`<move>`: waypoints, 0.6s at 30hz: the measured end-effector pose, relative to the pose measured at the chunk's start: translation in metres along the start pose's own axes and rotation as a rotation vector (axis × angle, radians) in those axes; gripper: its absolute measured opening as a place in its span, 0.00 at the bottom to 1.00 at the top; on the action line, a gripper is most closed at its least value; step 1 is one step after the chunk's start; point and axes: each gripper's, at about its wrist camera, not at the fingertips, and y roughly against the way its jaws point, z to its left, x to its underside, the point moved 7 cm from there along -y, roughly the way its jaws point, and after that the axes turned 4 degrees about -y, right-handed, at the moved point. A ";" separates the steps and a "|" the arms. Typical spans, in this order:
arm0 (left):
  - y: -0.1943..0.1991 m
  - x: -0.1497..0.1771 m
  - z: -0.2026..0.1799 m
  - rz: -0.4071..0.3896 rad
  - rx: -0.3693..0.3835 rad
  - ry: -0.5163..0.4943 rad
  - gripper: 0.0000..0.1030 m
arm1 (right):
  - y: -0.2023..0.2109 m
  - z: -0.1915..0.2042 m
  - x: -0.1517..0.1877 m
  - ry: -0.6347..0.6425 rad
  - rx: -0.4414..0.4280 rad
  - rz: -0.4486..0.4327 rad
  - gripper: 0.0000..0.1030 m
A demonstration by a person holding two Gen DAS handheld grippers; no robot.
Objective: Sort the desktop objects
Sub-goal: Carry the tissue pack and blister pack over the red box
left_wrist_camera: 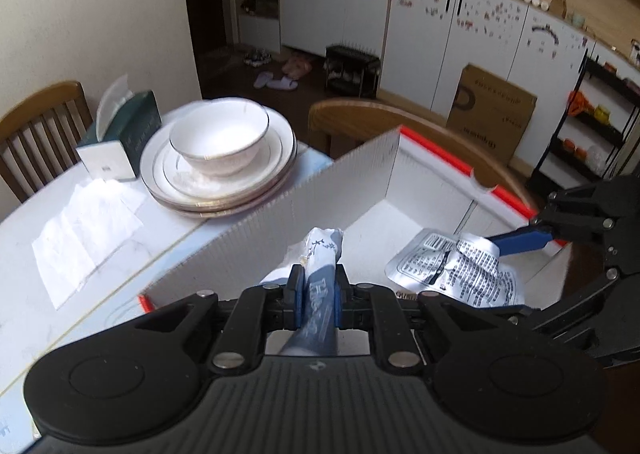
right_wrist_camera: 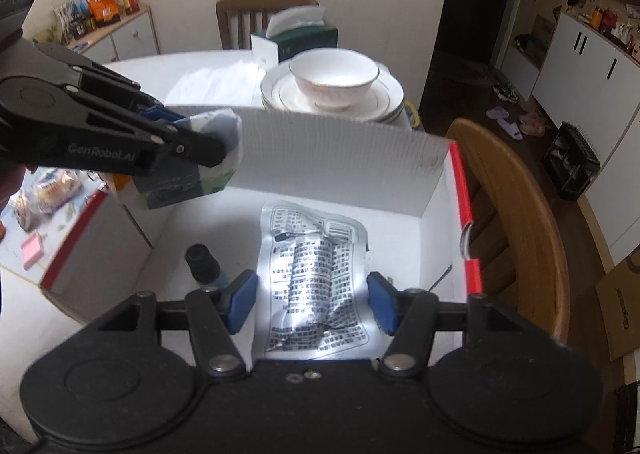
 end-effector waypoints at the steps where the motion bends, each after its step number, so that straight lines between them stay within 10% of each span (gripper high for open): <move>1: -0.005 0.001 0.000 0.011 0.000 0.002 0.12 | -0.003 -0.001 0.001 0.002 0.001 0.009 0.58; 18: -0.054 0.014 -0.008 0.167 0.006 0.018 0.12 | -0.047 -0.003 0.009 0.025 0.028 0.137 0.58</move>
